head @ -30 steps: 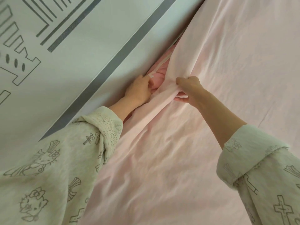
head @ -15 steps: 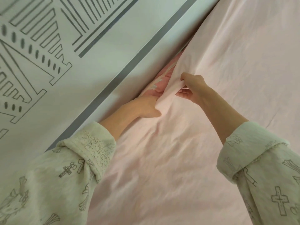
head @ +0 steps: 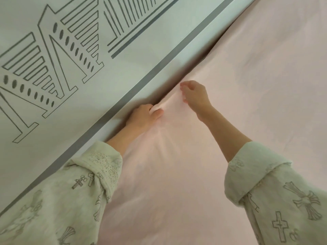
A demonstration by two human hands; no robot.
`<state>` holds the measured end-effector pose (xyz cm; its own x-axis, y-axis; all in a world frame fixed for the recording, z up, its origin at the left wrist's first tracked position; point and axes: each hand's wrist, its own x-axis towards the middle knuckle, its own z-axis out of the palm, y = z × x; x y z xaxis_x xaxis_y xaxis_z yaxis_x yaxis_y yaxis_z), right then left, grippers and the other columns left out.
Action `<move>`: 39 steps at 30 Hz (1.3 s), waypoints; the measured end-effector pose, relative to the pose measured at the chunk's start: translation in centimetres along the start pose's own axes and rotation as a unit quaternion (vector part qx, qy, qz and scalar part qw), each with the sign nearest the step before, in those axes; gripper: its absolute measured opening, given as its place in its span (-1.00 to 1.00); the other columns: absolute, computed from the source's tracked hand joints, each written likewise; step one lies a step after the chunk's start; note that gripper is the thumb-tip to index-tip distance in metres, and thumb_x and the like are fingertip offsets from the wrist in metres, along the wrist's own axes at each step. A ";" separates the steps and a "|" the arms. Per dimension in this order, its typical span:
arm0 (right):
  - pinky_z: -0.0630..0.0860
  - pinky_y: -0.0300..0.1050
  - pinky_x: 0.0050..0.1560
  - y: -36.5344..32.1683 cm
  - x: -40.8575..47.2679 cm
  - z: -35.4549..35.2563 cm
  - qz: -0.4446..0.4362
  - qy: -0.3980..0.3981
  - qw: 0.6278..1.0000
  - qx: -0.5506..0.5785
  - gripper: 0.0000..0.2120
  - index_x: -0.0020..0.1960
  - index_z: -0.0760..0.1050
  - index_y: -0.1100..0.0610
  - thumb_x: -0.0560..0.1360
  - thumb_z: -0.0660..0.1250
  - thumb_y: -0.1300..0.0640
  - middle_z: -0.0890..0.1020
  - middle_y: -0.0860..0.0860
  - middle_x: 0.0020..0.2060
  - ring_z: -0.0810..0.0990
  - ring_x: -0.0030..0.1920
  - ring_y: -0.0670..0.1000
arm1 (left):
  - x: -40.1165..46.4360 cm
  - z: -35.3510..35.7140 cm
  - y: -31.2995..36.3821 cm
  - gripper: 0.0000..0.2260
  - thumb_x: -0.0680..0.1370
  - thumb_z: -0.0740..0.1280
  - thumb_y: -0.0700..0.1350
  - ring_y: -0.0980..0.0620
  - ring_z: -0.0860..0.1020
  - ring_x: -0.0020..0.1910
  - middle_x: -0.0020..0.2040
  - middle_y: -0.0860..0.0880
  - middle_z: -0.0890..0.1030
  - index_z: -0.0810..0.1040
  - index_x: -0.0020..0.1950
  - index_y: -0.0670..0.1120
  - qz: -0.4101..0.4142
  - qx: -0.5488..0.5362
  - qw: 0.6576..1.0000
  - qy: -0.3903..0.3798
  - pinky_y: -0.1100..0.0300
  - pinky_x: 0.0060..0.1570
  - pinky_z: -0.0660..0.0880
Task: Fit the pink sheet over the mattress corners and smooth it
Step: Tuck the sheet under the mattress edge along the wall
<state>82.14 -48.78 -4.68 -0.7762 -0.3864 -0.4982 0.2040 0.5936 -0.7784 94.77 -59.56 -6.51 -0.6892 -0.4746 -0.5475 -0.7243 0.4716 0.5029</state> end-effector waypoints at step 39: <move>-0.03 0.44 0.39 12.2 -28.3 21.7 -0.133 -0.173 0.838 -0.501 -0.27 0.51 -0.16 -0.14 0.50 0.15 -0.27 -0.25 0.01 0.53 -0.30 0.51 0.23 | -22.6 -0.8 -29.1 -0.61 0.52 0.17 0.24 -0.10 0.52 0.03 0.04 -0.08 0.56 0.43 0.00 -0.09 -0.108 -0.042 0.993 -0.038 0.07 -0.03 0.44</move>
<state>119.54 -45.90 -8.30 -0.4603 -0.6771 -0.5742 -0.6858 0.6819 -0.2543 131.41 -63.12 -8.20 -0.5161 -0.4987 -0.6964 -0.8565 0.3004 0.4197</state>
